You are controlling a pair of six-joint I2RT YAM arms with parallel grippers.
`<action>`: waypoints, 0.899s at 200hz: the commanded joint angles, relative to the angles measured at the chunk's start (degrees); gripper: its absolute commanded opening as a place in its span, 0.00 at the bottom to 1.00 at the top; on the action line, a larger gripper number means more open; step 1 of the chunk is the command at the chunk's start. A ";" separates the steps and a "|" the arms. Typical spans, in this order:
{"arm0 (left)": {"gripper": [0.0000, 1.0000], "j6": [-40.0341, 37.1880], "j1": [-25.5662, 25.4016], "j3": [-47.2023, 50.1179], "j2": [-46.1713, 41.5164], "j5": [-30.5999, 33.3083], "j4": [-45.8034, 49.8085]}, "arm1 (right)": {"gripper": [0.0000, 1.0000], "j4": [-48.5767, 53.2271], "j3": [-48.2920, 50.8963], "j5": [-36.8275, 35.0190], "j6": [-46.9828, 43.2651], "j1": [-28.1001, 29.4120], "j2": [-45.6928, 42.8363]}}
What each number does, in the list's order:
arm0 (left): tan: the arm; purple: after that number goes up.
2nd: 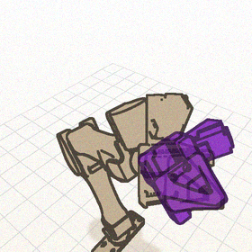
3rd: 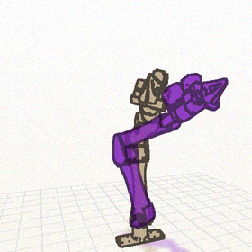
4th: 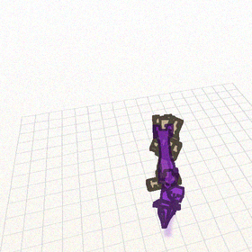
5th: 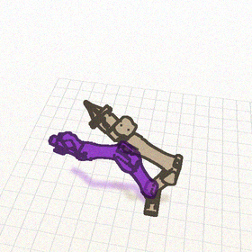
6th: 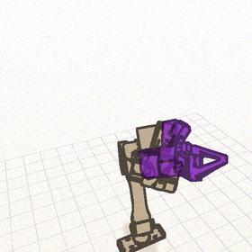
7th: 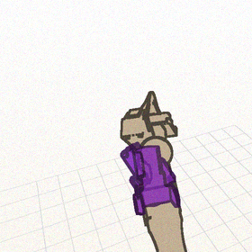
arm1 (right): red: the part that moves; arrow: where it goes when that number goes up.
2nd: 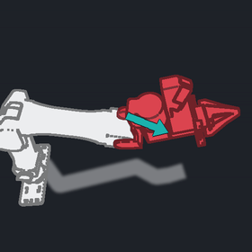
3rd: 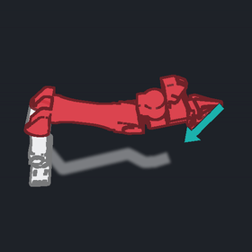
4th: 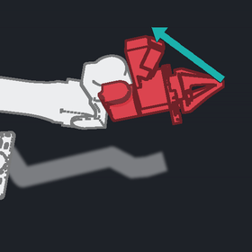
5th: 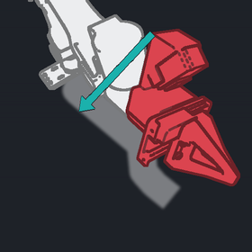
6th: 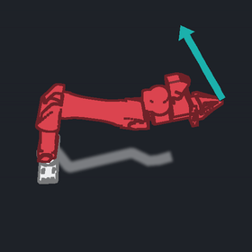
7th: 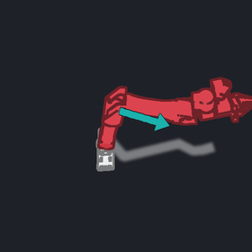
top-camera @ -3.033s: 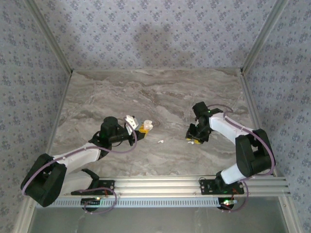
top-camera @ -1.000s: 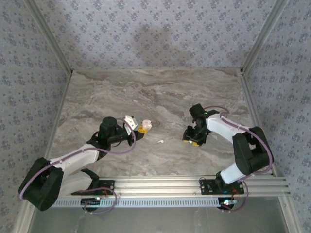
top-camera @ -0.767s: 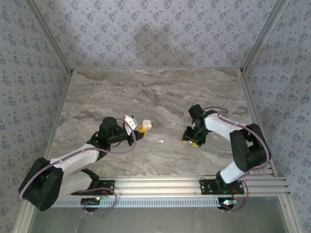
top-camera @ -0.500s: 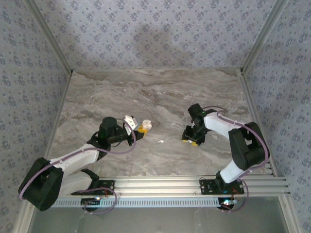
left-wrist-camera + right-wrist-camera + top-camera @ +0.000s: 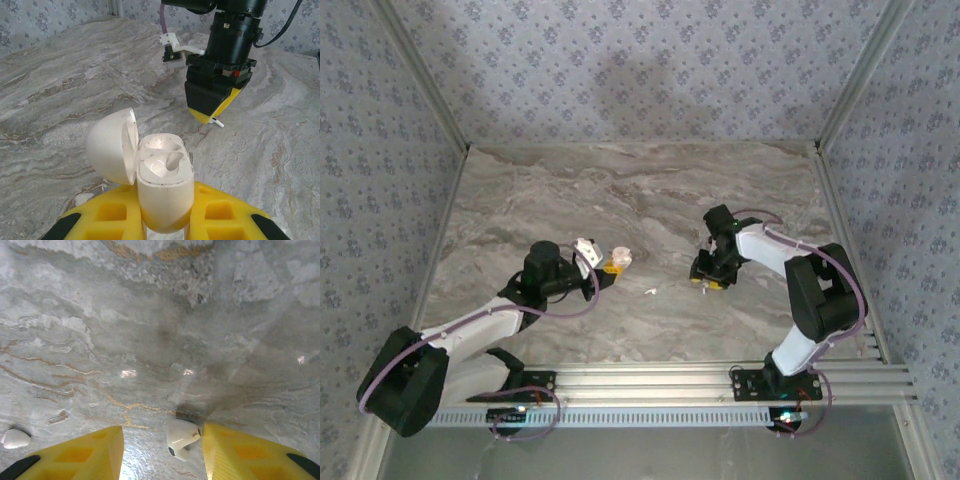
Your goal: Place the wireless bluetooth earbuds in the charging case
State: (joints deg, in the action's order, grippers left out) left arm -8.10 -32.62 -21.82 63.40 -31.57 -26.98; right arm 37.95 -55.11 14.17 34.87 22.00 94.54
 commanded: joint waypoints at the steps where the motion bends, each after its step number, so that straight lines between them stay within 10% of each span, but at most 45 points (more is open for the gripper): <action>1: 0.16 -0.92 0.26 -1.82 -1.35 0.37 0.04 | 0.46 5.88 -3.42 -3.11 -2.43 0.24 -0.04; 180: 0.16 -0.92 0.27 -2.08 -1.38 0.10 0.70 | 0.45 23.73 -18.93 -8.91 -26.26 4.91 12.58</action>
State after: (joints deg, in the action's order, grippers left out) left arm -8.12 -32.62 -21.82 63.18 -31.42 -26.72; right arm 59.64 -72.25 6.15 10.22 26.55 105.43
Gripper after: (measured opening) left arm 0.182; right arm 0.447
